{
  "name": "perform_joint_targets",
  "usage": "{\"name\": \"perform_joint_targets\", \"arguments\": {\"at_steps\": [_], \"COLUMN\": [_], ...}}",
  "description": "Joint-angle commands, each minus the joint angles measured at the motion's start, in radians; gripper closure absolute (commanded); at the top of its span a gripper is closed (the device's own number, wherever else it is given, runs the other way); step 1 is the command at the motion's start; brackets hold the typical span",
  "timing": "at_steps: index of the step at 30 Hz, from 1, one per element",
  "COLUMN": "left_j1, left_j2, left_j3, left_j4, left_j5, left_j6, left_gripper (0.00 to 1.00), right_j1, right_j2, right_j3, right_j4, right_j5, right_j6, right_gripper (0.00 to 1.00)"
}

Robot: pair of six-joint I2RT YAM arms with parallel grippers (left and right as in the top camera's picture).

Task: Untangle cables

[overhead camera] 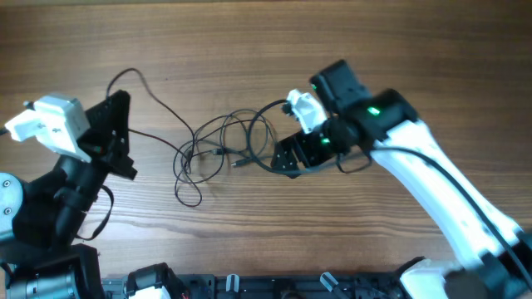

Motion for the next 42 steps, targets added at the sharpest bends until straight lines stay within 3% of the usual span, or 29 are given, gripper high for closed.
{"name": "perform_joint_targets", "arguments": {"at_steps": [1,5,9,11,15,17,19,22,27,32,34,36,39,42], "left_j1": [-0.047,-0.083,-0.082,-0.082,-0.082,-0.082,-0.066,0.059,0.16,0.161,0.167,0.182,0.183,0.183], "left_j2": [0.0,0.0,-0.003,-0.008,-0.011,-0.011,-0.009,-0.003,0.062,0.163,0.2,0.24,0.271,0.274], "left_j3": [0.002,0.002,0.004,0.004,0.004,0.004,0.004,0.004,0.004,0.004,0.004,0.004,0.004,0.004], "left_j4": [0.007,0.079,0.446,0.65,1.043,1.11,1.083,0.916,0.699,0.483,0.37,0.241,0.102,0.06], "left_j5": [0.135,0.316,0.561,0.575,0.543,0.508,0.483,0.404,0.315,0.314,0.314,0.315,0.314,0.222], "left_j6": [-0.017,-0.035,-0.317,-0.455,-0.623,-0.664,-0.663,-0.64,-0.537,-0.409,-0.369,-0.36,-0.245,-0.213], "left_gripper": [0.96,0.96,0.96,0.96,0.96,0.96,0.96,0.96,0.96,0.96,0.96,0.96,0.96,0.96], "right_j1": [0.001,0.024,0.051,0.051,0.051,0.051,0.051,0.051,0.053,0.058,0.067,0.108,0.204,0.307], "right_j2": [0.122,0.195,0.196,0.196,0.196,0.196,0.196,0.188,0.187,0.196,0.206,0.216,0.216,0.216], "right_j3": [-0.004,-0.004,-0.004,-0.004,-0.004,-0.004,-0.004,-0.004,-0.004,-0.005,-0.005,-0.005,-0.005,-0.005], "right_j4": [0.008,0.087,0.183,0.209,0.222,0.21,0.168,0.171,0.199,0.037,0.011,0.014,0.024,0.044], "right_j5": [-0.071,-0.147,-0.162,-0.163,-0.162,-0.163,-0.162,-0.142,-0.067,-0.058,-0.037,-0.037,-0.036,0.047], "right_j6": [-0.123,-0.144,-0.145,-0.143,-0.127,-0.161,-0.23,-0.235,0.121,0.204,0.148,-0.01,-0.207,-0.273], "right_gripper": [0.0,0.0,0.0,0.01,0.01,0.0,0.0,0.0,0.0,0.0,0.07,0.15,0.15,0.14]}}
